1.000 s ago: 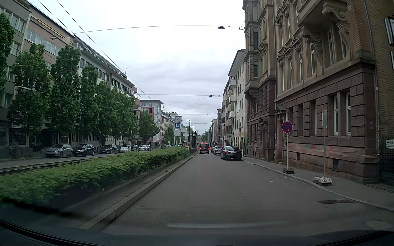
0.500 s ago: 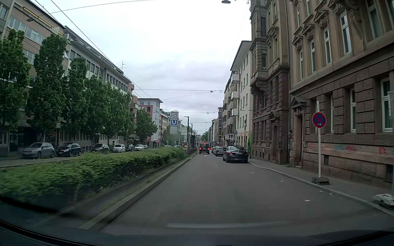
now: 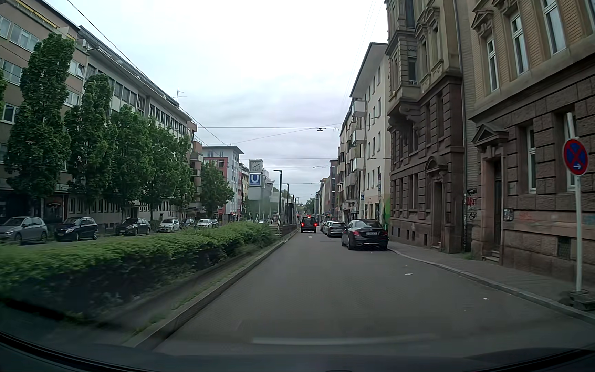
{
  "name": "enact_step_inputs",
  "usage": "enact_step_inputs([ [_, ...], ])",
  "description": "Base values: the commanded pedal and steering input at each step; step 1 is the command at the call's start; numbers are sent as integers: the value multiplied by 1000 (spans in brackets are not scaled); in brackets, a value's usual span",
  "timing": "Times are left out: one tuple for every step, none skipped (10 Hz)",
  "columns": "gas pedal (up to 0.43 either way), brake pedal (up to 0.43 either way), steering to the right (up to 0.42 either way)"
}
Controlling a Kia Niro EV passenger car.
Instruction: Follow the waypoints while adhering to traffic rules and regulations
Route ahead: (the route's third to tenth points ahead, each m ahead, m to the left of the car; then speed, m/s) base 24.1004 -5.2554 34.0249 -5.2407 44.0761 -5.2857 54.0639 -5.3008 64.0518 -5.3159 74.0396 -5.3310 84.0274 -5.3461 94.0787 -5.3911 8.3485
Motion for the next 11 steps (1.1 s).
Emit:
enact_step_inputs([
  [0,0,0],
  [0,0,0],
  [0,0,0],
  [0,0,0],
  [0,0,0],
  [8,0,1],
  [8,0,-1],
  [8,0,-3],
  [8,0,-3],
  [8,0,-3],
  [20,0,-3],
])
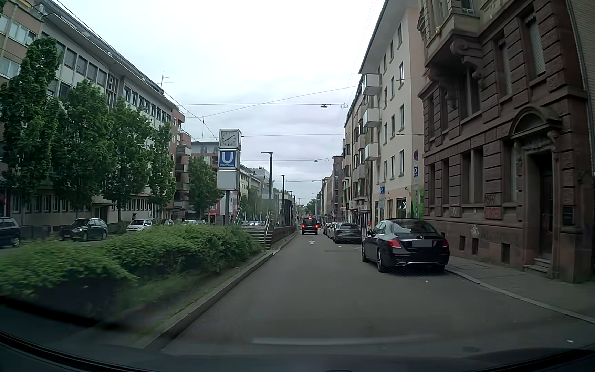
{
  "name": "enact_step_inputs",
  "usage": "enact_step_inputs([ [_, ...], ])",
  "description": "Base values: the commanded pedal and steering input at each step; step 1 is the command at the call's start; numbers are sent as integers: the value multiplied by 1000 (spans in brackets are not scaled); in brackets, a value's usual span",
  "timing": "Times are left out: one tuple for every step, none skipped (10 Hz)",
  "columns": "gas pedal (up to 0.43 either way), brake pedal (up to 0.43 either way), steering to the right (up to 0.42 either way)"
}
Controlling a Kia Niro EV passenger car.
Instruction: Follow the waypoints while adhering to traffic rules and regulations
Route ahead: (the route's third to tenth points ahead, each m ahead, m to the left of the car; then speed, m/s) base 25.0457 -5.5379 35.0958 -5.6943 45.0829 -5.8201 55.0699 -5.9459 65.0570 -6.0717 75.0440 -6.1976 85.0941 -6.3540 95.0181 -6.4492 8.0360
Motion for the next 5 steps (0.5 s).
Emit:
enact_step_inputs([
  [20,0,-3],
  [20,0,-3],
  [20,0,-3],
  [20,0,0],
  [20,0,3],
])
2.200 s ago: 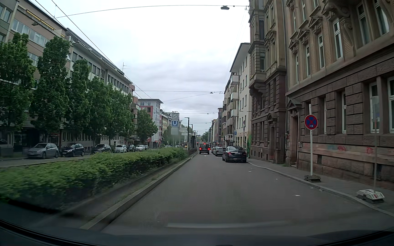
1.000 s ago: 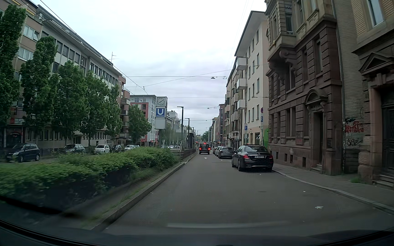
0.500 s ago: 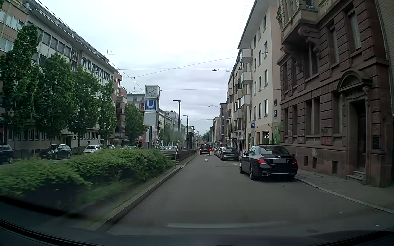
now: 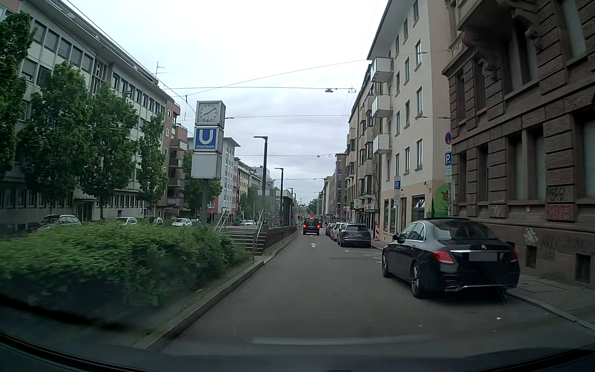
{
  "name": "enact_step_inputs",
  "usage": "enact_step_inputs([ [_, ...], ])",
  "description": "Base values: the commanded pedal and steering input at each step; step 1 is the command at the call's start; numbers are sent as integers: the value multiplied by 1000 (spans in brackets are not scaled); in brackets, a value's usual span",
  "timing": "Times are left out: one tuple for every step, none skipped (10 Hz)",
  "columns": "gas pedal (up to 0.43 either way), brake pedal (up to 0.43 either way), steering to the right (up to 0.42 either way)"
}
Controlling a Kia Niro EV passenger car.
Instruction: Follow the waypoints while adhering to traffic rules and regulations
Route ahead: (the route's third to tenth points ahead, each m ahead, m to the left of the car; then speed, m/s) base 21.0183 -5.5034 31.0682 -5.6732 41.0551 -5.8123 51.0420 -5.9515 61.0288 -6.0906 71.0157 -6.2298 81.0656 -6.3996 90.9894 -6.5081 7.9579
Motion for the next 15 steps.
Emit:
enact_step_inputs([
  [20,0,3],
  [20,0,2],
  [20,0,2],
  [0,0,2],
  [0,0,2],
  [0,0,3],
  [0,0,3],
  [0,0,3],
  [0,0,4],
  [0,0,4],
  [0,0,4],
  [0,0,4],
  [0,0,4],
  [0,0,3],
  [0,0,2],
])
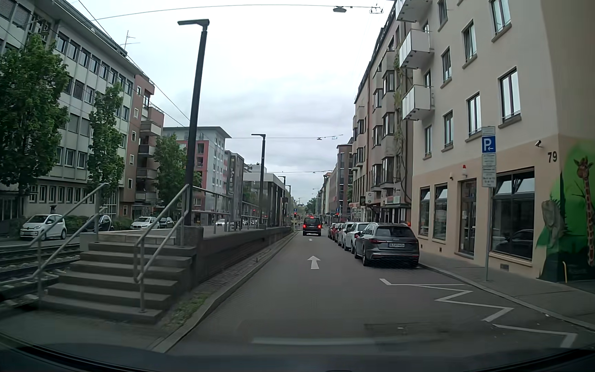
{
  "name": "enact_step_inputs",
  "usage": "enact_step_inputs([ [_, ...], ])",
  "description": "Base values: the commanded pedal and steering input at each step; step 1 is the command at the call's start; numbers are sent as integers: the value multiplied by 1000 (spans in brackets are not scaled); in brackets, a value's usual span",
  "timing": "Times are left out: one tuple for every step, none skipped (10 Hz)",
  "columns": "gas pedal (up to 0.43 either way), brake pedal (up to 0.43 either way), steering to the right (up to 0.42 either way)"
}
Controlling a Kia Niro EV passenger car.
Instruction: Follow the waypoints while adhering to traffic rules and regulations
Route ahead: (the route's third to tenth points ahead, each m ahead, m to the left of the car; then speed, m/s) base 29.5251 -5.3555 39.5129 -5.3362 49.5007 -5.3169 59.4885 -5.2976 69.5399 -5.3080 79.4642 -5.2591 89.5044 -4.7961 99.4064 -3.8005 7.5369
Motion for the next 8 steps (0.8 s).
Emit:
enact_step_inputs([
  [0,0,0],
  [0,0,0],
  [0,0,-3],
  [0,0,-3],
  [0,0,-4],
  [0,0,-4],
  [0,0,-4],
  [0,0,-4],
])
